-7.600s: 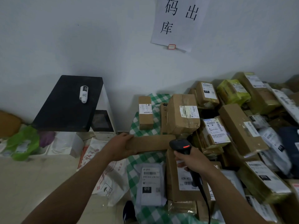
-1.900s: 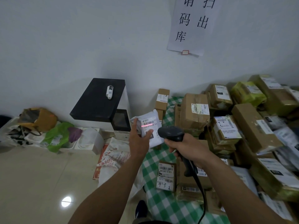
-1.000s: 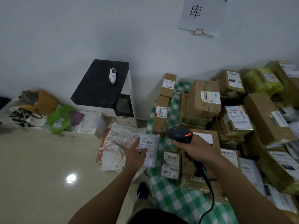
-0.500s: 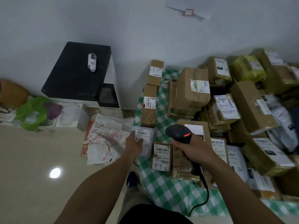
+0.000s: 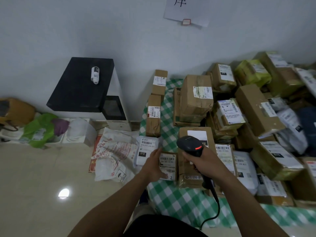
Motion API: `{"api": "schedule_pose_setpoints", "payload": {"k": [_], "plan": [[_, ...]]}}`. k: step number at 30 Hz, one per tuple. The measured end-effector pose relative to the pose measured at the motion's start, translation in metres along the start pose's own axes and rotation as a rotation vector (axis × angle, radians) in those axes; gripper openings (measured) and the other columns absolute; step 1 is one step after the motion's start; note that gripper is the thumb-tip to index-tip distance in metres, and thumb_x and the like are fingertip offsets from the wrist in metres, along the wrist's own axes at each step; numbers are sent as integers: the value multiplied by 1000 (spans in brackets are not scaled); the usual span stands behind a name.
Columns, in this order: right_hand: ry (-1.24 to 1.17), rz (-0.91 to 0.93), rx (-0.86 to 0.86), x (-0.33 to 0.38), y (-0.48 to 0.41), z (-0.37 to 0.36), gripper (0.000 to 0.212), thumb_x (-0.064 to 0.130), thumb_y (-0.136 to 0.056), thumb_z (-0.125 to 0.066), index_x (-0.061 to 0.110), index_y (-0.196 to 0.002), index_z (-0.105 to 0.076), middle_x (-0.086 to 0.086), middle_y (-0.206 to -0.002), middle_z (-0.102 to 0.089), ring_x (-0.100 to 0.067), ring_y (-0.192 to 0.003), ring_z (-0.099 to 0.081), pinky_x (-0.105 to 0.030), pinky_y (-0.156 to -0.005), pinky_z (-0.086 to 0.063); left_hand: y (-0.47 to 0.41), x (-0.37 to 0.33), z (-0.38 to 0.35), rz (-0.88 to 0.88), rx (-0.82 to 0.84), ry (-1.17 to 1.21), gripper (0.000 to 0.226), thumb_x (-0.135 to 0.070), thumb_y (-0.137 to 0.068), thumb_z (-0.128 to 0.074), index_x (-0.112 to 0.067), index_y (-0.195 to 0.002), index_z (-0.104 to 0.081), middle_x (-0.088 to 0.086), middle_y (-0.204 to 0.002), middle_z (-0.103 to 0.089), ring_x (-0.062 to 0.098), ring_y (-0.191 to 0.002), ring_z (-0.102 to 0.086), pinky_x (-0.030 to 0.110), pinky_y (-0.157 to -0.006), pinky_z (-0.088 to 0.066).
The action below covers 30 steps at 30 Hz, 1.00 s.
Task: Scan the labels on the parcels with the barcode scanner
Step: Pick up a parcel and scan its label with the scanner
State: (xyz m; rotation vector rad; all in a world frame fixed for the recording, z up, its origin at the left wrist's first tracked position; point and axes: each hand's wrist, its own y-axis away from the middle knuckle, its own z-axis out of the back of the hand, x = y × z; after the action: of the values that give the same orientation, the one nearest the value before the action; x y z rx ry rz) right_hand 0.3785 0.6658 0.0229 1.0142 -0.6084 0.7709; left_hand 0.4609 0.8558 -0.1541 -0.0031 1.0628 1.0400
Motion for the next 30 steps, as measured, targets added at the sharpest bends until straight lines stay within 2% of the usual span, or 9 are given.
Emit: {"api": "schedule_pose_setpoints", "payload": {"k": [3,5,9,14,20,24,26,28,30], "plan": [[-10,-13,-9,-7,0,0,15,33,-94,-73,32,-108,-68,10,-81,-74,3,-58,-62,-13,-54,-45,-7,6,-2,-4,18,-76,147,-51,-48,-95,-16,-163,-11,7,-157,-38,28,-143,-37,47,-120,-32],[-26,-28,-17,-11,-1,0,13,33,-94,-74,30,-105,-70,8,-79,-75,1,-57,-63,-15,-55,-47,-8,8,-3,-14,7,-110,142,-54,-47,-95,-15,-160,-18,4,-149,-43,26,-136,-41,46,-117,-35],[-30,-36,-21,-18,-2,1,8,31,-94,-73,24,-98,-70,7,-73,-72,-2,-56,-61,-13,-55,-46,9,2,-8,-93,-44,-20,131,-38,-48,-100,-12,-153,-27,2,-141,-42,17,-126,-43,33,-111,-38],[-44,-38,-19,-25,-4,3,9,33,-94,-73,25,-99,-70,4,-76,-74,-1,-55,-62,-15,-55,-47,34,0,-14,-65,8,175,105,-6,-60,-94,-31,-137,-28,-7,-125,-56,11,-117,-61,21,-87,-57],[-54,-39,-24,-28,-6,2,14,32,-94,-73,19,-99,-73,-1,-83,-77,-4,-59,-64,-19,-60,-51,58,-17,8,-52,-71,424,95,6,-65,-91,-31,-132,-33,-1,-128,-61,7,-116,-66,33,-91,-60],[-131,-14,-22,-24,-3,1,19,31,-95,-73,21,-111,-72,-2,-87,-76,-9,-68,-67,-20,-59,-53,70,-37,48,-17,-141,662,94,12,-64,-89,-31,-130,-36,7,-125,-65,17,-111,-70,42,-86,-62],[-153,36,-48,-15,-1,-1,22,35,-93,-74,29,-114,-71,-2,-91,-76,-14,-79,-69,-34,-69,-58,73,-50,66,-33,-173,725,93,12,-64,-89,-31,-129,-38,9,-122,-68,18,-109,-71,38,-82,-62],[-155,110,-69,-4,1,-4,29,40,-91,-76,36,-119,-69,12,-92,-75,-9,-86,-68,-41,-82,-60,75,-63,78,-53,-210,779,94,13,-63,-89,-30,-133,-41,7,-119,-72,18,-109,-72,36,-81,-62],[-164,187,-72,12,7,-8,30,34,-90,-78,36,-118,-66,22,-87,-71,7,-80,-65,-20,-75,-55,77,-74,84,-52,-230,827,100,11,-63,-90,-34,-139,-43,3,-119,-74,20,-110,-72,41,-84,-63]]}}
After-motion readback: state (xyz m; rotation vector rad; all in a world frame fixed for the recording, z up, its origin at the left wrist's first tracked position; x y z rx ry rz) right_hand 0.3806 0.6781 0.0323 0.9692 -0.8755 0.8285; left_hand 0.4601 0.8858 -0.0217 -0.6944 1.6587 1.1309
